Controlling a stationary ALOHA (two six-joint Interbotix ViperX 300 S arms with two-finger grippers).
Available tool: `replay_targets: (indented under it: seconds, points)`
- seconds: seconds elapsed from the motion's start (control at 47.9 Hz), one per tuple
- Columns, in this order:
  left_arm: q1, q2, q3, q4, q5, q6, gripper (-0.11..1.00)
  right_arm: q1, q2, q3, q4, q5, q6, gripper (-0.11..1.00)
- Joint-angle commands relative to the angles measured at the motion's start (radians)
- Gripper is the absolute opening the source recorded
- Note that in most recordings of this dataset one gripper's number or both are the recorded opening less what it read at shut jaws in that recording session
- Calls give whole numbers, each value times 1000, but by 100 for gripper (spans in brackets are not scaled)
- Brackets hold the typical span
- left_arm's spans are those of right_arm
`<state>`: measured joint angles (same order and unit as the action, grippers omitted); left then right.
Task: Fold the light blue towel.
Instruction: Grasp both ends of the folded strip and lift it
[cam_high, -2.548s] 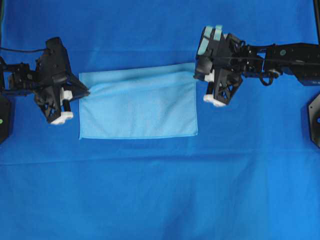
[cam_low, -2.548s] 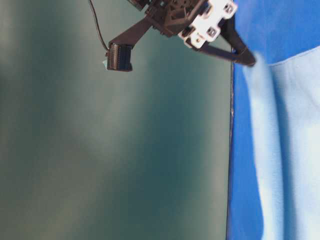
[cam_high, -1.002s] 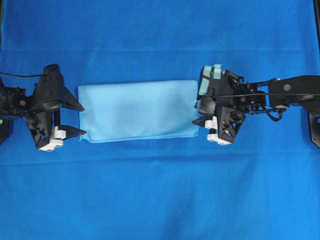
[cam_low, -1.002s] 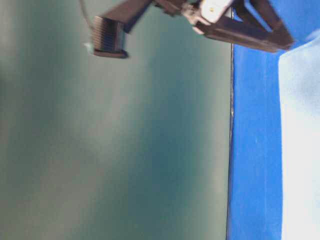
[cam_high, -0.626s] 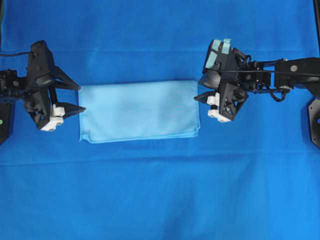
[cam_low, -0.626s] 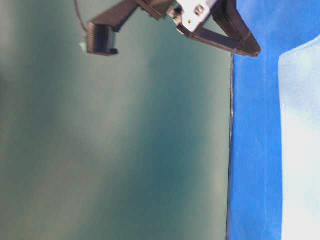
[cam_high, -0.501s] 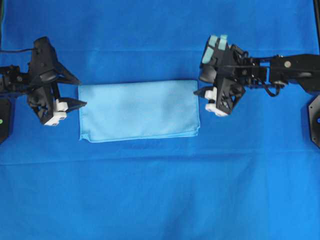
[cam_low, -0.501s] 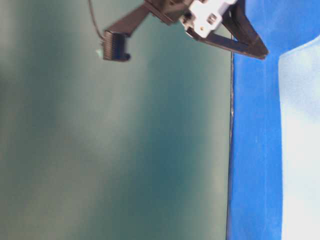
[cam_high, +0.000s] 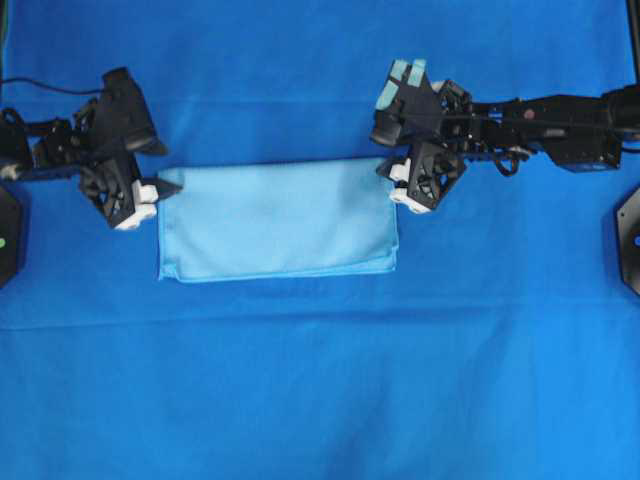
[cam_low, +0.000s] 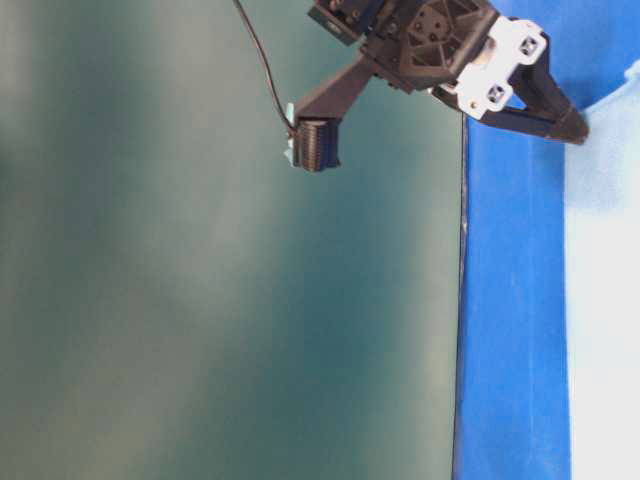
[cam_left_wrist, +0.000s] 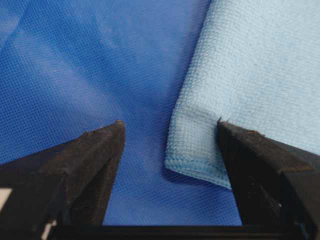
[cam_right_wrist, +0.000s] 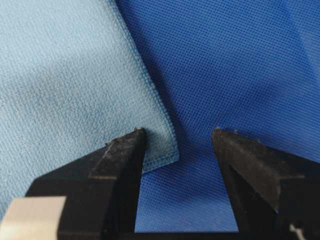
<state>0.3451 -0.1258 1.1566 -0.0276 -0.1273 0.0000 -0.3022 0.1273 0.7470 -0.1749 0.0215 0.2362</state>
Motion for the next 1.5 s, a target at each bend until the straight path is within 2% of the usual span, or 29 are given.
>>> replay_targets:
  seconds: [0.0, 0.146, 0.271, 0.355, 0.439, 0.48, 0.564, 0.814, 0.919, 1.232, 1.483]
  points:
    - [18, 5, -14, 0, -8, 2, 67, 2, -5, -17, -2, -15, -2, 58]
    - [28, 11, -11, 0, 0, 2, 64, 12, -5, -17, -2, -15, -2, 58]
    - [23, 12, -9, 0, 23, -5, 51, 37, -5, -14, -2, -17, -2, 52]
    - [12, 14, -12, 0, 41, -8, 35, 58, -6, -9, -2, -12, -3, 38]
    - [-9, 17, -15, 0, 48, -8, 20, 74, -5, -6, -2, -11, -5, 13]
    - [-17, 20, -18, 0, 49, -8, 12, 77, -5, -6, -2, -11, -6, 4]
    - [-29, 21, -20, 0, 51, -9, 3, 77, -5, -6, -2, -11, -6, 2]
    - [-34, 9, -26, 0, 80, -14, 2, 74, -11, -9, -2, -6, -5, 2]
    - [-38, -35, -49, 0, 132, -17, 2, 69, -40, -8, -2, 20, -5, 2]
    - [-74, -247, -144, 0, 334, -14, 2, 67, -239, -9, -2, 176, -8, 2]
    - [-129, -388, -195, 0, 430, -20, 2, 77, -413, -8, -5, 331, -8, 2]
